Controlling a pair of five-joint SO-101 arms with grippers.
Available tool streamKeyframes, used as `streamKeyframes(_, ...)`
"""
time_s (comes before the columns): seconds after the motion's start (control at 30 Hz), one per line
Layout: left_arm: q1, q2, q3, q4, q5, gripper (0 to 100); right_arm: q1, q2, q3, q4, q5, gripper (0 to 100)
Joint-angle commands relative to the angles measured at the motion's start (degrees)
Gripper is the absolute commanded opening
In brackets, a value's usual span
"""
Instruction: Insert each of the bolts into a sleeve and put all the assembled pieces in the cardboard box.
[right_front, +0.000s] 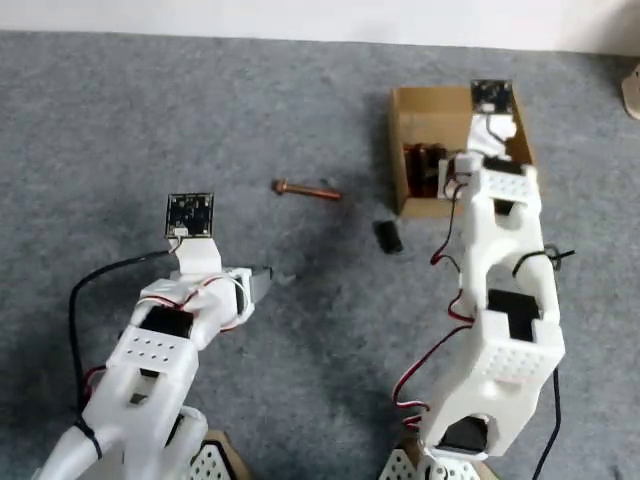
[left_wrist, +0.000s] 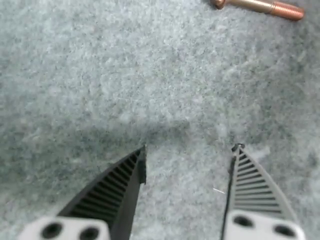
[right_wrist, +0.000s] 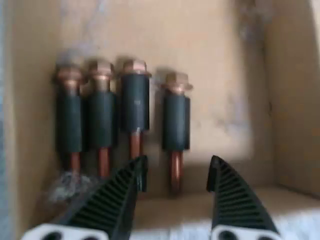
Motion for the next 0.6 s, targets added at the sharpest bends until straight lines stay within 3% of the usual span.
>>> streamKeyframes(0.0, 0.04, -0.57, -0.22, -1.41, 0.35, 26, -2.77, -8.22, -5.76, 9.63, 0.79, 17.7)
streamKeyframes(0.23, 0.04, -0.57, -0.22, -1.41, 0.35, 26, -8.04, -13.41, -6.55, 23.78, 0.88, 17.7)
streamKeyframes(0.57, 0.04, -0.57, -0.22, -1.41, 0.35, 26, -15.16, -13.23, -3.47, 29.41, 4.04, 17.7)
